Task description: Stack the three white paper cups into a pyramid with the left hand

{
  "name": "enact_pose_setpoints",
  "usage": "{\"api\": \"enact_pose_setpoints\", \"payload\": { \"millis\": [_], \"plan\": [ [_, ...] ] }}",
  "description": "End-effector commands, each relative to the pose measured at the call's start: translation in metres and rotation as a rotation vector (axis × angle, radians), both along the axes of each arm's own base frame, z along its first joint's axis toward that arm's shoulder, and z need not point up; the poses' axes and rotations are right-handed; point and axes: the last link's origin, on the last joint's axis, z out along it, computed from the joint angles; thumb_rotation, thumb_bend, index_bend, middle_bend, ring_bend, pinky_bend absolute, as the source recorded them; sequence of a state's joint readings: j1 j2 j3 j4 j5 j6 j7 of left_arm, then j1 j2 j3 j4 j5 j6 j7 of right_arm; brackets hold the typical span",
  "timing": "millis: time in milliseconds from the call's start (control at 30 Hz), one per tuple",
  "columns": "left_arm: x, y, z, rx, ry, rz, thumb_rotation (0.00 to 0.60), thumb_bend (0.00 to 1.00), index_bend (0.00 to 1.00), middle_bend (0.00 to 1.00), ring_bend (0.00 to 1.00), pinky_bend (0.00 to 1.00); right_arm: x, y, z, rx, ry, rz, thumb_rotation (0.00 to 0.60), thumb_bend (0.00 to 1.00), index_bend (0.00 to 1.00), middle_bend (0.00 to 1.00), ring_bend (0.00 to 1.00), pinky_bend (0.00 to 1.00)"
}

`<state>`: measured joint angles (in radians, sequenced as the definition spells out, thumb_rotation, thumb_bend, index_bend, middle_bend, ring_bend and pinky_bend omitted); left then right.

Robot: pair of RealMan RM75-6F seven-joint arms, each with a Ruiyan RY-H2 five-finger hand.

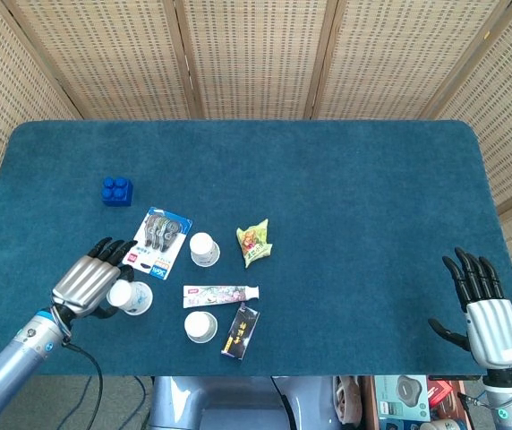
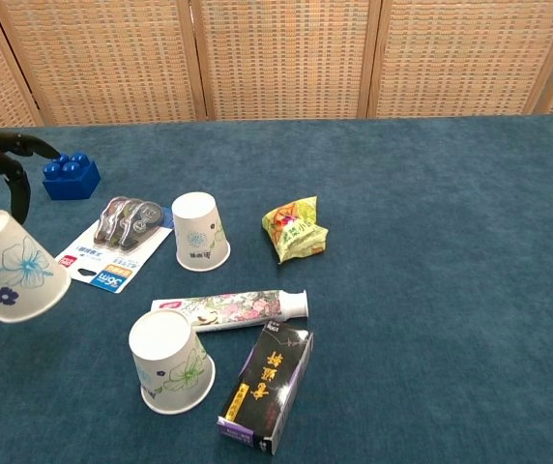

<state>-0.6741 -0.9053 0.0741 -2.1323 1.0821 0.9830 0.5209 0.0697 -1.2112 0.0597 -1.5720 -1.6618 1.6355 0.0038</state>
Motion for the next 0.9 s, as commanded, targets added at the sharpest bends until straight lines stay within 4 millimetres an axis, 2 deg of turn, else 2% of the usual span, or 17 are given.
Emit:
{"api": "enact_pose_setpoints", "payload": {
  "millis": [33, 300, 900],
  "plan": [
    [-0.001, -0.006, -0.003, -0.018, 0.008, -0.007, 0.600, 0.24, 0.40, 0.00, 0.00, 0.00, 0.000, 0.000, 0.000, -0.002, -0.001, 0.000, 0.600, 0.10, 0.00, 0.00, 0.00, 0.00],
    [-0.004, -0.016, -0.013, -0.048, 0.017, -0.023, 0.600, 0.24, 0.40, 0.00, 0.00, 0.00, 0.000, 0.000, 0.002, -0.007, -0.005, 0.001, 0.600, 0.10, 0.00, 0.00, 0.00, 0.00],
    [-0.008, -0.024, -0.067, -0.092, 0.013, -0.034, 0.600, 0.24, 0.40, 0.00, 0.00, 0.00, 0.001, 0.002, 0.004, -0.016, -0.012, 0.007, 0.600, 0.10, 0.00, 0.00, 0.00, 0.00]
  ]
}}
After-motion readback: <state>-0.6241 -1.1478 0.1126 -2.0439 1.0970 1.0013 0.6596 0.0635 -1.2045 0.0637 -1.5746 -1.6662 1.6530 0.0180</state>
